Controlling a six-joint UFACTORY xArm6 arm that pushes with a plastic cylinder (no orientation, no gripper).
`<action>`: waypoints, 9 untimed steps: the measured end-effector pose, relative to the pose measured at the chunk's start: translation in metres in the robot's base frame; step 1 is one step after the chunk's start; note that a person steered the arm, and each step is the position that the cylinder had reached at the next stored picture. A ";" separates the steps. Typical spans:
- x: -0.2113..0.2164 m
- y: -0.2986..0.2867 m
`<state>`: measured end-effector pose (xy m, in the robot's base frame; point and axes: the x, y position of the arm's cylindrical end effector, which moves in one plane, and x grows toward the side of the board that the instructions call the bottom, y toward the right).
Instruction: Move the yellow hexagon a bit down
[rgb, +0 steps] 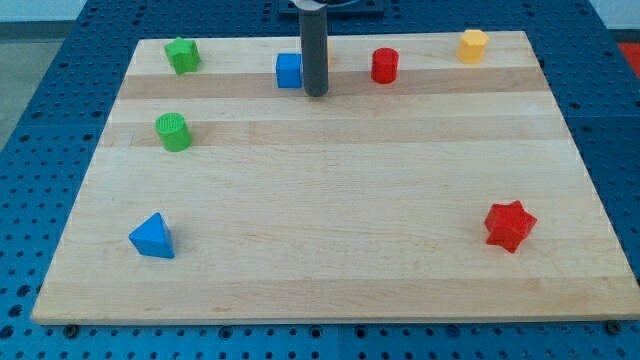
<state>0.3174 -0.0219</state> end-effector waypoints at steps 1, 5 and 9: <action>0.004 0.032; -0.004 0.244; -0.108 0.285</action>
<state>0.2096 0.2635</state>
